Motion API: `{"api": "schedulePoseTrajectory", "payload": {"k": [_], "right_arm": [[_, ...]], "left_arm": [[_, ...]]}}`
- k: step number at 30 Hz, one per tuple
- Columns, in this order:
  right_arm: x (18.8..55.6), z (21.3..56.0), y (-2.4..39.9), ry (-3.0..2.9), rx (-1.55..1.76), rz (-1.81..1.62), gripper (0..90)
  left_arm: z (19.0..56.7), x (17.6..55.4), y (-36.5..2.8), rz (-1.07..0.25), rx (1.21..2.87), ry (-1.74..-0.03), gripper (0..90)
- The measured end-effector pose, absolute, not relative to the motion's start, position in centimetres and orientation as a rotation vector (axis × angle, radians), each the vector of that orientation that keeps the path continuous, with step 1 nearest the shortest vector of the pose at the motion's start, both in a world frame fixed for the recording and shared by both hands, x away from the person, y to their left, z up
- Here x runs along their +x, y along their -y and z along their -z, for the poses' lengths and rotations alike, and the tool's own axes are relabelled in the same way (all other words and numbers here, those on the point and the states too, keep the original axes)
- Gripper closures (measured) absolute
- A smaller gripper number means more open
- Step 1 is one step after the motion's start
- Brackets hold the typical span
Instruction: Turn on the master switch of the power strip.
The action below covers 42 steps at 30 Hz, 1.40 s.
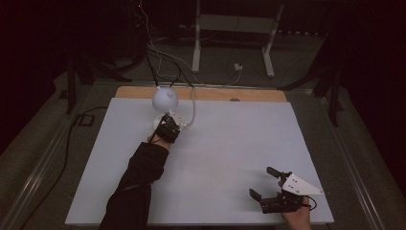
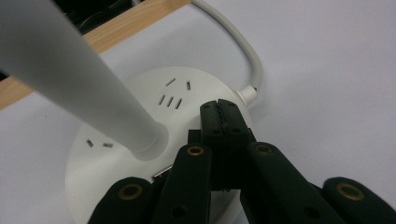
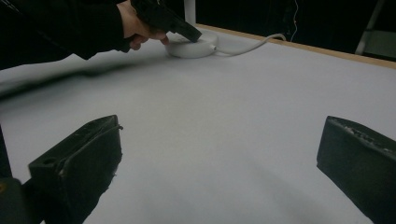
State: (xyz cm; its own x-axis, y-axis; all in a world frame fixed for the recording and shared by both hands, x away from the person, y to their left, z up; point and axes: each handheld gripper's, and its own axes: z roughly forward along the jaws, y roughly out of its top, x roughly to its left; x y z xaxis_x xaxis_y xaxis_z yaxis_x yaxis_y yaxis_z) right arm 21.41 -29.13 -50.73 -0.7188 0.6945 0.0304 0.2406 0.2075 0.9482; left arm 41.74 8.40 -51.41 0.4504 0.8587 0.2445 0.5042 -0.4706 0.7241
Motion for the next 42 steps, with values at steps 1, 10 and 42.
{"api": "schedulePoseTrajectory", "payload": {"k": [1,10,42], "right_arm": [[21.4,50.7,29.1,-2.083,0.870,-1.524,0.0],[21.4,50.7,29.2,-2.078,0.872,-1.528,0.0],[21.4,50.7,29.3,-2.073,0.883,-1.532,0.0]], "left_arm": [[51.4,41.7,-8.3,-0.821,2.134,-1.145,90.0],[51.2,41.4,-8.8,-0.823,2.118,-1.104,90.0],[48.3,40.2,-9.7,-0.562,2.020,-1.119,77.6]]}}
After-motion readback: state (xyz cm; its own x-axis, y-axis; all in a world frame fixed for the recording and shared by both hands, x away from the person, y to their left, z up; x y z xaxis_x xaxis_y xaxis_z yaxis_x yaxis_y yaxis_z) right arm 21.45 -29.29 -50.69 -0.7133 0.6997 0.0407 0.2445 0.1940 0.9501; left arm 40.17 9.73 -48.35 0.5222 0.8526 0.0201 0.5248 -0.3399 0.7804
